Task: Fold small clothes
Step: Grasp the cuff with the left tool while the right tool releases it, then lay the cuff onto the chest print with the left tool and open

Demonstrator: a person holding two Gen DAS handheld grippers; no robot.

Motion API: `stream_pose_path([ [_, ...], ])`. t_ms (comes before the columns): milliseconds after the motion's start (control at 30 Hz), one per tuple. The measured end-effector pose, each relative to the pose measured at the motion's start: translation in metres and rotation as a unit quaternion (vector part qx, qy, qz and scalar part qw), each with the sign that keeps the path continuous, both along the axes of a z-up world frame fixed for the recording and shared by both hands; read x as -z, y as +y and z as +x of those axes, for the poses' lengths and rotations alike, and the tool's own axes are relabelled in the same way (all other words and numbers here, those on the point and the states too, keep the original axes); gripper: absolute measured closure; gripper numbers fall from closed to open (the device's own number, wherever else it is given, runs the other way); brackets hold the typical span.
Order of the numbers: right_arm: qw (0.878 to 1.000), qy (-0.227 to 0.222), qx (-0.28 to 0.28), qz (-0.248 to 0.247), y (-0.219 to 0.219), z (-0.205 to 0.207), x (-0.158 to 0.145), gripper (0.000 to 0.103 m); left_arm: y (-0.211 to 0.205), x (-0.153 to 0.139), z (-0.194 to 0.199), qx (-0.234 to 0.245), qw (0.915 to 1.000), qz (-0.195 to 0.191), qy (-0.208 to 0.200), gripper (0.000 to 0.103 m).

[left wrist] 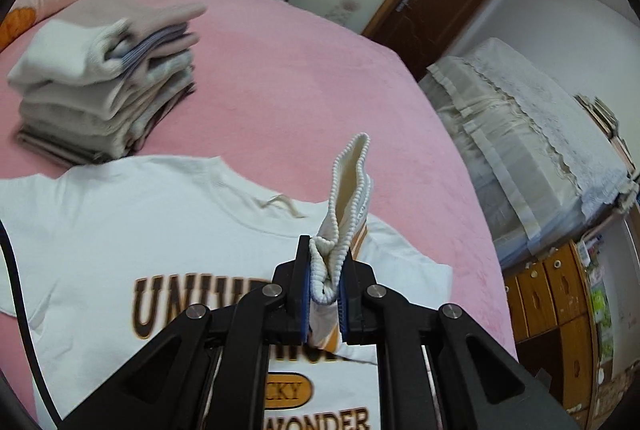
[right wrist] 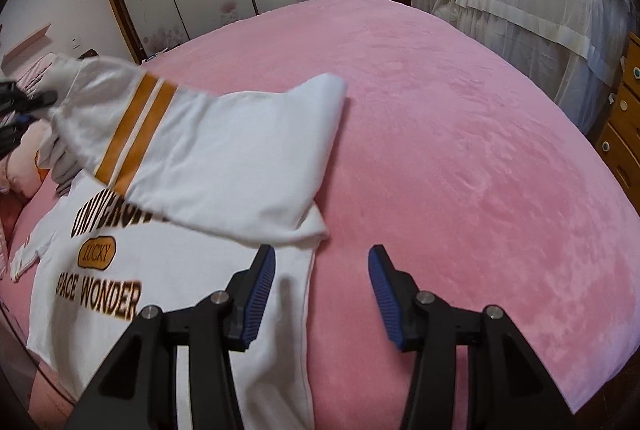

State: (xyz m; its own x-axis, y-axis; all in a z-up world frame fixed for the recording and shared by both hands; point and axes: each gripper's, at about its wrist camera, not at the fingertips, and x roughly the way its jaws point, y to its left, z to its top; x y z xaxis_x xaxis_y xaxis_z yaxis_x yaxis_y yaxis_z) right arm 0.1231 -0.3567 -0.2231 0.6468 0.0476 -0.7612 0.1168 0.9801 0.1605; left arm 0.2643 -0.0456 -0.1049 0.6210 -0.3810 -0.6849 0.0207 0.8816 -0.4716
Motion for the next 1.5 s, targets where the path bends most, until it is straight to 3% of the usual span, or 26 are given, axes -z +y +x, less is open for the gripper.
stream_pose_path([
  [400,1.000,0.018,-0.008,-0.007,0.001,0.025,0.005,0.054,0.042,0.079,-0.010,-0.043,0.9975,-0.001,0.057,0.095],
  [767,1.000,-0.005,0.007,-0.014,-0.022,0.068,-0.024,0.054,0.085,0.147,-0.028,-0.081,0.9911,-0.035,0.100,0.093],
  [933,1.000,0.015,0.005,-0.007,-0.031,0.109,-0.020,0.054,0.088,0.152,-0.018,-0.070,0.9909,-0.039,0.109,0.092],
  [1200,0.993,0.084,-0.009,0.083,-0.052,0.183,0.010,0.055,0.091,0.150,-0.009,-0.069,0.9904,-0.043,0.111,0.091],
  [1233,0.992,0.090,-0.010,0.084,-0.052,0.189,0.013,0.062,0.091,0.150,-0.010,-0.069,0.9906,-0.042,0.111,0.091],
  [1300,0.991,0.094,-0.026,0.091,-0.051,0.197,0.015,0.091,0.091,0.150,-0.010,-0.069,0.9909,-0.040,0.109,0.091],
  [1333,0.991,0.093,-0.032,0.087,-0.049,0.200,0.014,0.098,0.091,0.150,-0.012,-0.069,0.9909,-0.040,0.108,0.091],
  [1500,0.996,0.067,-0.054,0.006,-0.026,0.207,0.001,0.098,0.090,0.147,-0.019,-0.082,0.9914,-0.026,0.099,0.091],
])
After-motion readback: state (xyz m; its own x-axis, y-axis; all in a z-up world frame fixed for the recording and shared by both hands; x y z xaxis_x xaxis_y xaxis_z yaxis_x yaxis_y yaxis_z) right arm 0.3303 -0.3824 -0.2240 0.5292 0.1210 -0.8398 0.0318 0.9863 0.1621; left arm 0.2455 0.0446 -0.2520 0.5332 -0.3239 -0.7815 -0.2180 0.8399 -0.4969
